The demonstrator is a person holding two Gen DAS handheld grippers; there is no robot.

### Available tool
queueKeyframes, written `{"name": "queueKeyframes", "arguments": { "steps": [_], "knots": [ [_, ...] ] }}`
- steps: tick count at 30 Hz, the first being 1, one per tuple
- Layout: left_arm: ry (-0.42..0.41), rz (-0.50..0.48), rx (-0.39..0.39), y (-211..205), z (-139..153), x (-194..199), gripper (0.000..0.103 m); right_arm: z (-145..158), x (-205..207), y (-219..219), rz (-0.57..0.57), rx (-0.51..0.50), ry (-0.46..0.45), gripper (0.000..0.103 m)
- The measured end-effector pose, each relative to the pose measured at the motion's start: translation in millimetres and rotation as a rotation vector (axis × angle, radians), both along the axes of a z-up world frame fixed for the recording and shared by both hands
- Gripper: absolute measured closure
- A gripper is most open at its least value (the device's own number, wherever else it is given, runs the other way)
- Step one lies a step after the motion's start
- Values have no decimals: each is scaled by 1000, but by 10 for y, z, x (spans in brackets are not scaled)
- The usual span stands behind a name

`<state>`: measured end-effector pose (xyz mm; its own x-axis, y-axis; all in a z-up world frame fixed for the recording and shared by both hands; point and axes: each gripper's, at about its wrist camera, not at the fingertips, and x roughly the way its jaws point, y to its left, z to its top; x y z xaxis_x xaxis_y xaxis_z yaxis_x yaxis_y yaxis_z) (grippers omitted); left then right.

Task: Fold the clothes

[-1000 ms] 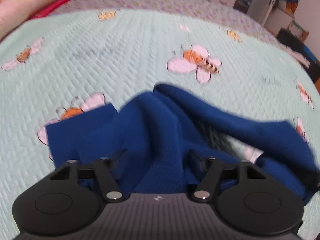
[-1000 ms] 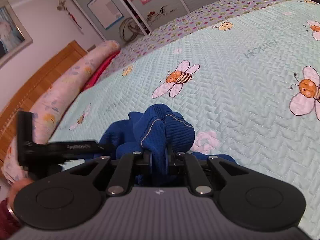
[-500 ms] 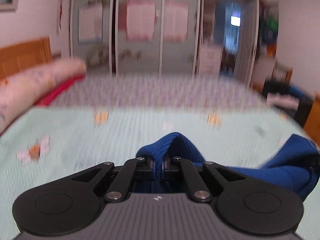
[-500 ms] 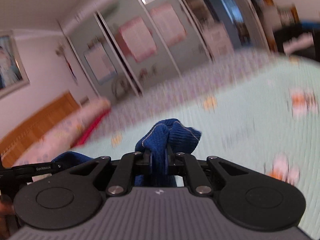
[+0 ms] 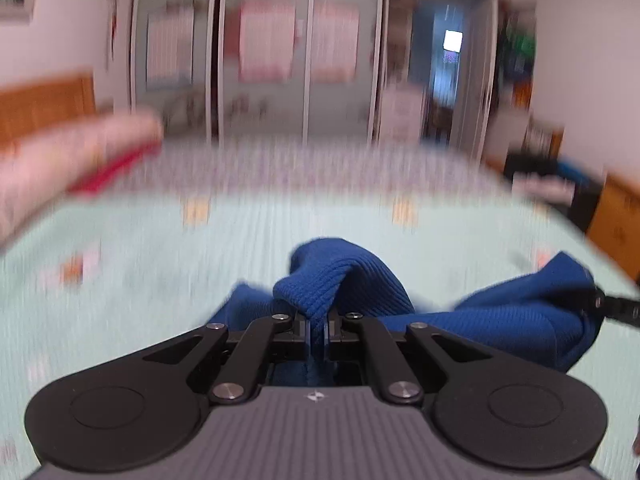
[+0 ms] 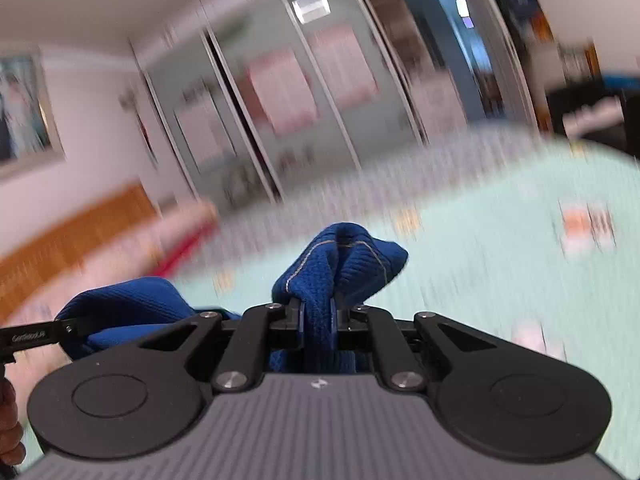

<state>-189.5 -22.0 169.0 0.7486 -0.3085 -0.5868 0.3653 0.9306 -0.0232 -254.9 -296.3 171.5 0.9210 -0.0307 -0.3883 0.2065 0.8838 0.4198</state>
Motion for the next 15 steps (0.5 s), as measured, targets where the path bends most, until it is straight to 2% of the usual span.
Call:
{"name": "queueKeyframes", "arguments": {
  "steps": [2, 5, 8, 12, 15],
  "knots": [
    [121, 4, 52, 58, -458, -121, 98, -367, -74, 61, 24, 48, 118, 92],
    [229, -12, 99, 135, -890, -283, 98, -836, -170, 125, 41, 106, 282, 92],
    [243, -22, 100, 212, -961, -395, 94, -1039, -332, 190, 58, 123, 349, 86],
    [230, -57, 69, 294, -858, -479, 91, -911, -540, 107, 14, 132, 321, 81],
    [237, -61, 31, 370, -826, -519, 84, -766, -541, -2, -30, 113, 269, 68]
  ]
}}
